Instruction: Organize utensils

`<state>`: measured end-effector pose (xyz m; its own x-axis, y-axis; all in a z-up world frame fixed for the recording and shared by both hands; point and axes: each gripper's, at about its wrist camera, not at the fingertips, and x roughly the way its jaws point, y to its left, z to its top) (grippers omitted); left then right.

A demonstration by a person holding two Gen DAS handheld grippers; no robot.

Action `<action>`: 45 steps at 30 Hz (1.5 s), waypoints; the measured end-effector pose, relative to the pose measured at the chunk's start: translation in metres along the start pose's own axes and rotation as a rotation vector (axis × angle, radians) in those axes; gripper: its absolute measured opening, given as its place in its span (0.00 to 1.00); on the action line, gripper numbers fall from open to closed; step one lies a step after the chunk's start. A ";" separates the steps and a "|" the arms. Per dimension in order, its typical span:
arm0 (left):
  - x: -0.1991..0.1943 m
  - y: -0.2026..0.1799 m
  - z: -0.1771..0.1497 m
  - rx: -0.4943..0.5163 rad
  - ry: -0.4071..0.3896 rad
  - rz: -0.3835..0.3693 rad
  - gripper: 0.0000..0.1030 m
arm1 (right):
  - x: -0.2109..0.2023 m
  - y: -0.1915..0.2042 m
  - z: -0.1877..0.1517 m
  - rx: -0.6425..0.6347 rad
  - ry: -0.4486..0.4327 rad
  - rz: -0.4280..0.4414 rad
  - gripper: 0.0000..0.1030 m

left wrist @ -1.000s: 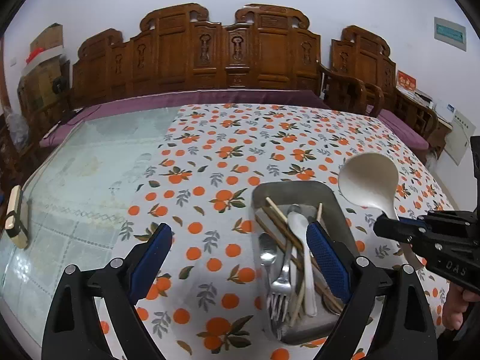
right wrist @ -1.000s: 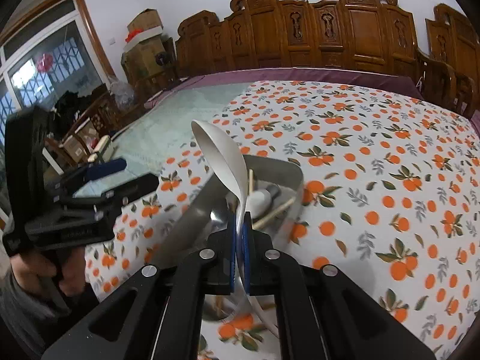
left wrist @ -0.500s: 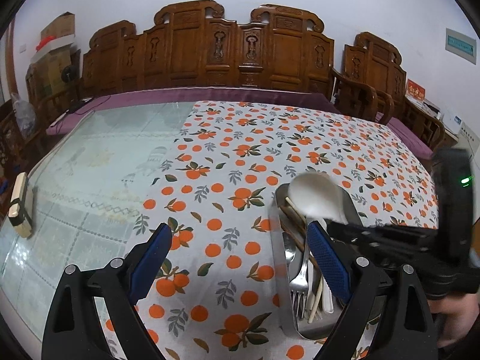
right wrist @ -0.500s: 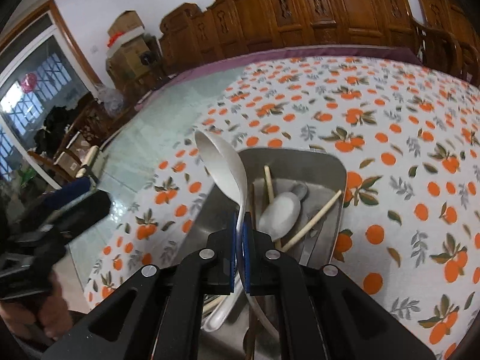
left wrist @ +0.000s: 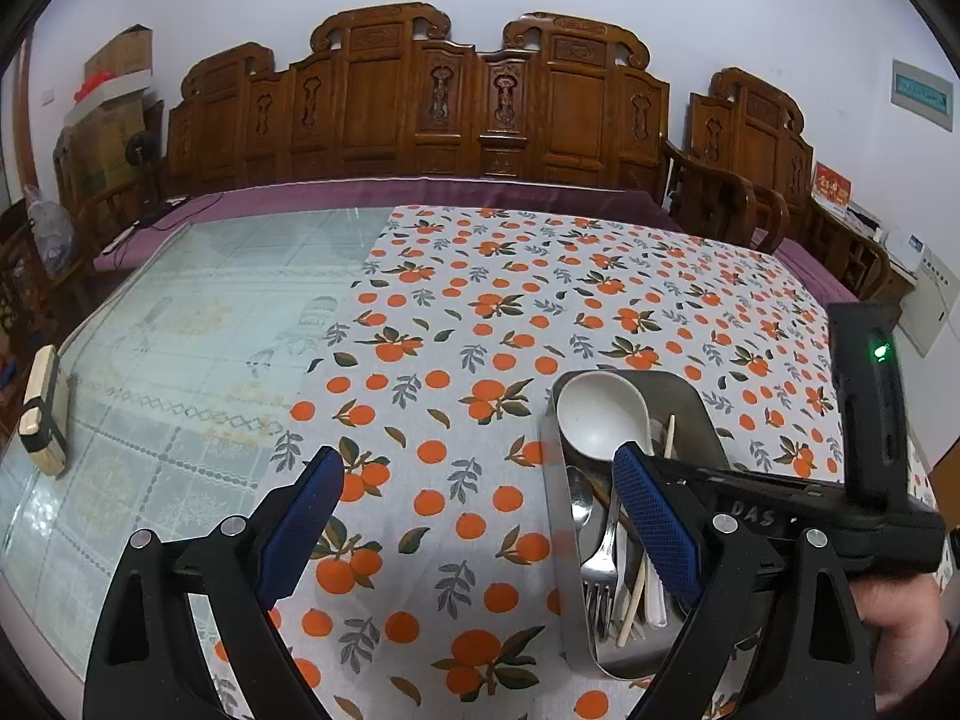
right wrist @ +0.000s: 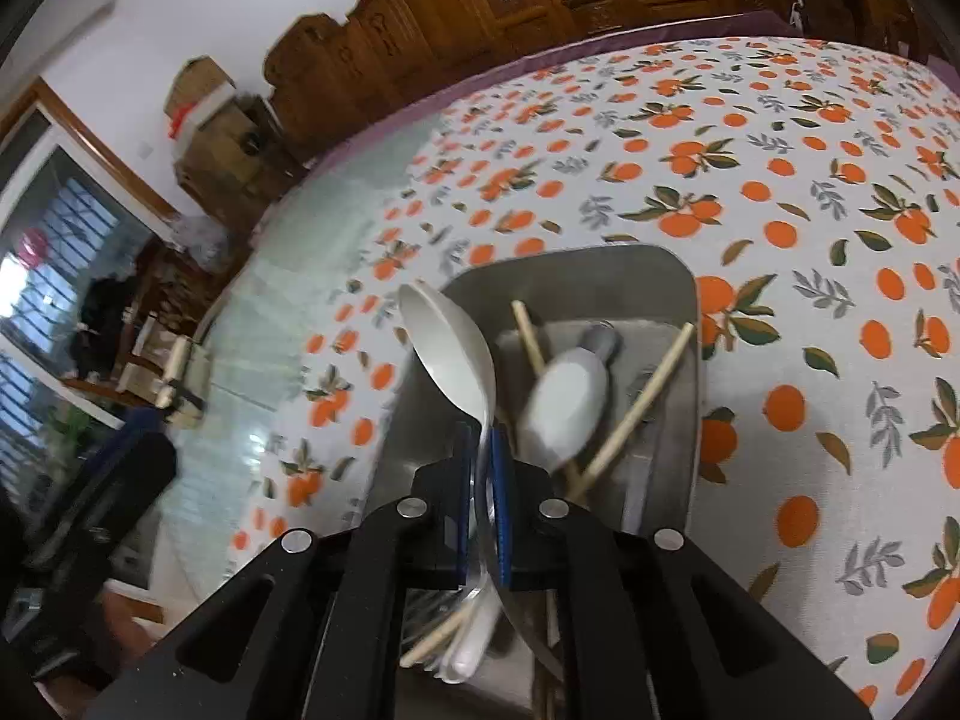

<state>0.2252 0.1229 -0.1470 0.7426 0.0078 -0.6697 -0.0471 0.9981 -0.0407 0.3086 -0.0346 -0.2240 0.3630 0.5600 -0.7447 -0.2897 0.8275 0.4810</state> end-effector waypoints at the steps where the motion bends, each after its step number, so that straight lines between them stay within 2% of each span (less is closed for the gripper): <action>1: 0.000 -0.001 0.000 0.000 -0.001 -0.001 0.85 | 0.000 -0.001 0.000 -0.003 -0.001 -0.004 0.10; 6: -0.003 -0.002 0.001 0.001 -0.007 -0.002 0.85 | -0.020 0.003 -0.004 -0.089 -0.044 -0.025 0.10; 9: -0.009 -0.004 0.000 -0.001 -0.016 -0.009 0.85 | -0.043 0.003 -0.008 -0.132 -0.075 -0.031 0.10; 15: -0.025 -0.022 -0.002 0.017 -0.026 -0.021 0.85 | -0.102 0.005 -0.023 -0.219 -0.183 -0.108 0.10; 16: -0.030 -0.027 -0.002 0.022 -0.028 -0.022 0.85 | -0.114 0.003 -0.027 -0.227 -0.203 -0.121 0.13; 18: -0.039 -0.036 -0.002 0.026 -0.030 -0.028 0.85 | -0.134 0.000 -0.033 -0.237 -0.235 -0.145 0.29; 19: -0.043 -0.040 -0.003 0.028 -0.032 -0.030 0.85 | -0.147 -0.003 -0.038 -0.244 -0.257 -0.162 0.31; 20: -0.046 -0.043 -0.004 0.031 -0.034 -0.029 0.92 | -0.157 -0.005 -0.040 -0.244 -0.270 -0.172 0.35; 22: -0.056 -0.052 -0.006 0.037 -0.047 -0.027 0.93 | -0.181 -0.010 -0.046 -0.241 -0.305 -0.194 0.45; 24: -0.066 -0.060 -0.008 0.044 -0.050 -0.036 0.93 | -0.201 -0.011 -0.054 -0.239 -0.341 -0.225 0.70; 26: -0.077 -0.068 -0.008 0.048 -0.063 -0.041 0.93 | -0.226 -0.012 -0.061 -0.236 -0.390 -0.256 0.84; 30: -0.102 -0.086 -0.003 0.067 -0.092 -0.049 0.93 | -0.270 -0.012 -0.071 -0.224 -0.468 -0.290 0.97; 37: -0.155 -0.112 0.005 0.105 -0.167 -0.063 0.93 | -0.331 0.000 -0.093 -0.228 -0.589 -0.366 0.97; 45: -0.199 -0.125 0.000 0.109 -0.220 -0.050 0.93 | -0.360 0.006 -0.109 -0.220 -0.652 -0.371 0.97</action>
<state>0.0834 -0.0035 -0.0083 0.8704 -0.0404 -0.4906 0.0569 0.9982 0.0187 0.0797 -0.2355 -0.0035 0.8976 0.2158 -0.3843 -0.1917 0.9763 0.1003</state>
